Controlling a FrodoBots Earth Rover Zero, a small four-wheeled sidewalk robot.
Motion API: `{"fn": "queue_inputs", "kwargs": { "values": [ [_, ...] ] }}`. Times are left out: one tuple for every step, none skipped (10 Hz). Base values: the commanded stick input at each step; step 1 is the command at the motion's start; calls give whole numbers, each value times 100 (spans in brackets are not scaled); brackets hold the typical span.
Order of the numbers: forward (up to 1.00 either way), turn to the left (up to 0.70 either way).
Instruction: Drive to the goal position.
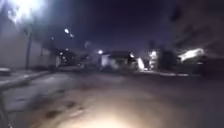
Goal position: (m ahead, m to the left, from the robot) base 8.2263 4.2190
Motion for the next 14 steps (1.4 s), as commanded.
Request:
{"fn": "queue_inputs", "kwargs": {
  "values": [
    [70, 0],
    [70, 0],
    [70, 0],
    [70, 0],
    [70, 0],
    [36, 0],
    [3, 0],
    [0, 0],
    [17, 0],
    [45, 0],
    [70, 0],
    [70, 0],
    [70, 0],
    [70, 0]
  ]
}}
